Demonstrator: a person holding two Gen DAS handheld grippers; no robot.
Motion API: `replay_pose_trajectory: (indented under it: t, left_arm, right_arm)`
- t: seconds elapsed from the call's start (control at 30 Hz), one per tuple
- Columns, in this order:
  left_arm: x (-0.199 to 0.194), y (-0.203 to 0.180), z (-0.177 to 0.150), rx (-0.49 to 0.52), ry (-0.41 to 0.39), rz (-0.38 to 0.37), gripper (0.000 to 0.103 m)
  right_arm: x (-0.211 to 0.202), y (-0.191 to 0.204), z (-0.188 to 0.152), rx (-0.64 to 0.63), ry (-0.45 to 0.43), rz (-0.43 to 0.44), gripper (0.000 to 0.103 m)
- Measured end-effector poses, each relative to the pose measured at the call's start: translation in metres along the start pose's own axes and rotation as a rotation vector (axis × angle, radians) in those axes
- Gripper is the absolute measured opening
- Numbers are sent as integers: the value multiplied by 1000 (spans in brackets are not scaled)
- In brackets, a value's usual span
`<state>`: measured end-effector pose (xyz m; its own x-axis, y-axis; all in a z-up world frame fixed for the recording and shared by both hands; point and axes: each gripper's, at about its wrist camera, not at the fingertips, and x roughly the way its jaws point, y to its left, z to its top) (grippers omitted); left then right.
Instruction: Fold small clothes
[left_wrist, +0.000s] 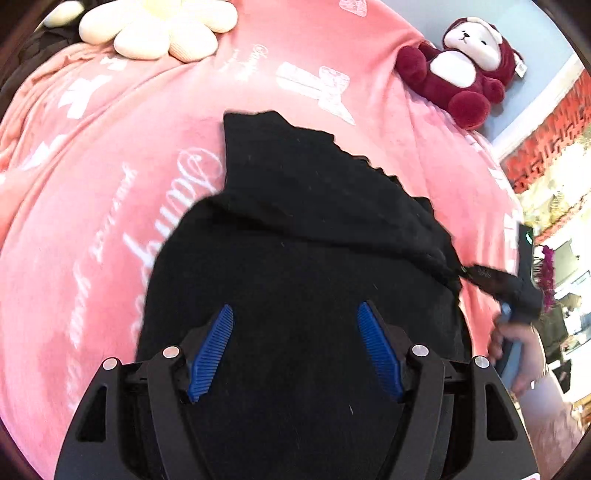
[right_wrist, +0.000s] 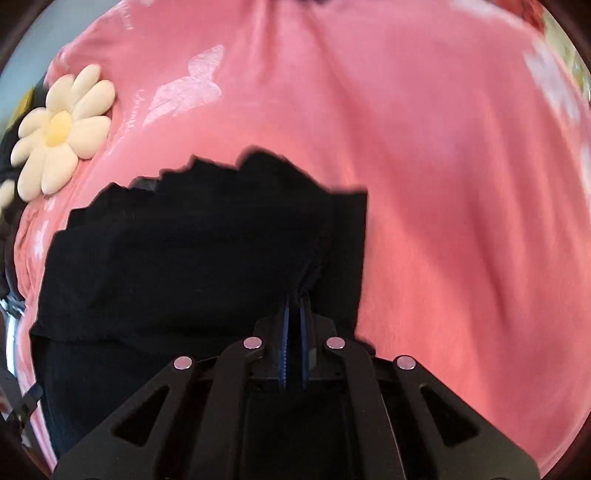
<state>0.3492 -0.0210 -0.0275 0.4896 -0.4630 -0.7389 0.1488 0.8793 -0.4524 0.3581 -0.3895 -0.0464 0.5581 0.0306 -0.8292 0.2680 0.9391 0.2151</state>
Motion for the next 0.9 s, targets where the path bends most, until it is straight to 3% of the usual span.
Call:
replay_pose_trajectory:
  t: [0.13,0.17,0.23,0.3,0.33,0.37,0.4,0.43,0.47,0.5,0.57,0.63,0.67,0.7,0.83,0.87,0.9]
  left_arm:
    - [16,-5,25,48,-11,30,74]
    - [23,-2,34,33,-9,64,74]
    - [35,11,52,-49,-3,57,74]
    - [40,25,68,-175,-16,-11,74]
    - [42,31,73,-220,-13,-28,74]
    - [46,37,77,-274,-4,-52,74]
    - [52,43,80,-336,12,-71,74]
    - [56,46,80,-368,13,-73,72]
    - [56,49,80,-397,-7,-51,61]
    - [54,52,81,-414,-25,-22,45]
    - [49,61,83,-442,-39,-16,28]
    - [49,72,82,-433,-25,11,22]
    - [54,75,82,-414,-10,35,21]
    - [55,76,79,-384,-11,48,19]
    - [41,59,79,-312,5,96,20]
    - [34,50,79,-292,4,92,23]
    - [25,40,79,-269,-10,81,34]
  right_arm:
    - [-5,-1,-2,-15,-4,12,8]
    - [-6,-3,-3,-11,-4,16,9]
    - [-12,-10,0,12,-15,43,12]
    - [-13,-13,8,36,-26,79,32]
    - [-11,-15,14,47,-27,88,52]
    - [-7,-15,18,51,-21,79,58]
    - [-2,-14,20,50,-8,78,58]
    - [6,-11,19,45,16,88,46]
    - [12,-5,17,29,46,89,14]
    - [13,0,18,19,47,90,2]
    - [-8,10,18,-10,-39,106,2]
    - [-10,7,14,-51,-76,33,2]
    - [7,-1,9,-58,-4,-24,2]
    - [17,-7,5,-47,39,-29,2]
    - [-16,-6,3,-21,-72,-52,8]
    - [-25,-1,6,-24,-91,-14,7]
    - [-32,8,11,-37,-109,17,7]
